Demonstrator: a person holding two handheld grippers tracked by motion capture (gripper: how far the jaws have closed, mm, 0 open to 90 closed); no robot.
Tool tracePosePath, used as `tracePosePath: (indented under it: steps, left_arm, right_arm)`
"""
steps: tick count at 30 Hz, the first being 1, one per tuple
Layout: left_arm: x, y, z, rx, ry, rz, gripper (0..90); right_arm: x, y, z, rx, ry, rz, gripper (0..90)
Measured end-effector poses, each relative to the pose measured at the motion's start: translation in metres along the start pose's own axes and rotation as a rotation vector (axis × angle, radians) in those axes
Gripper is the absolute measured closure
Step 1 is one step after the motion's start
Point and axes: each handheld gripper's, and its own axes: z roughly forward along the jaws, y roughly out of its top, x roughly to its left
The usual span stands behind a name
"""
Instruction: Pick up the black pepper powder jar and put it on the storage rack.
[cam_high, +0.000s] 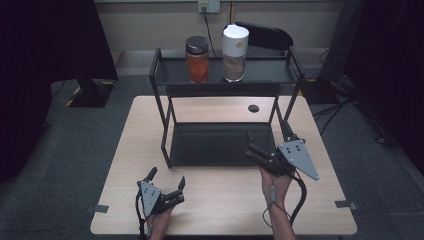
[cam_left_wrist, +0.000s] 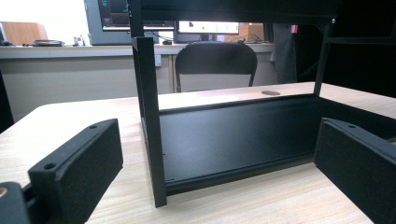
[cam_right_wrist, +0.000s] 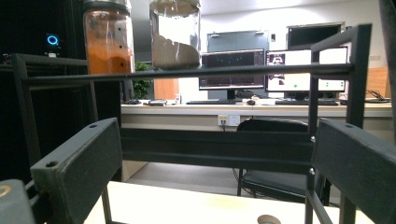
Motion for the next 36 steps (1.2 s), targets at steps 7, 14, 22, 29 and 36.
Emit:
tracePosePath:
  steps: [7,14,22,29,36]
  left_arm:
    - [0.0,0.0,0.0,0.001,-0.001,0.001,0.5]
    - [0.0,0.0,0.0,0.0,0.0,0.001,0.5]
    - [0.0,0.0,0.0,0.001,0.0,0.0,0.5]
    - [0.0,0.0,0.0,0.001,0.001,0.001,0.5]
    - [0.0,0.0,0.0,0.001,0.002,-0.001,0.7]
  right_arm:
    - [0.001,-0.016,-0.012,-0.007,-0.018,0.006,0.3]
    - [0.001,-0.033,-0.023,0.015,-0.033,0.009,0.3]
    - [0.0,-0.054,-0.032,0.028,-0.05,0.032,0.2]
    - [0.0,-0.07,-0.039,0.051,-0.069,0.029,0.3]
    - [0.0,-0.084,-0.047,0.063,-0.082,0.018,0.3]
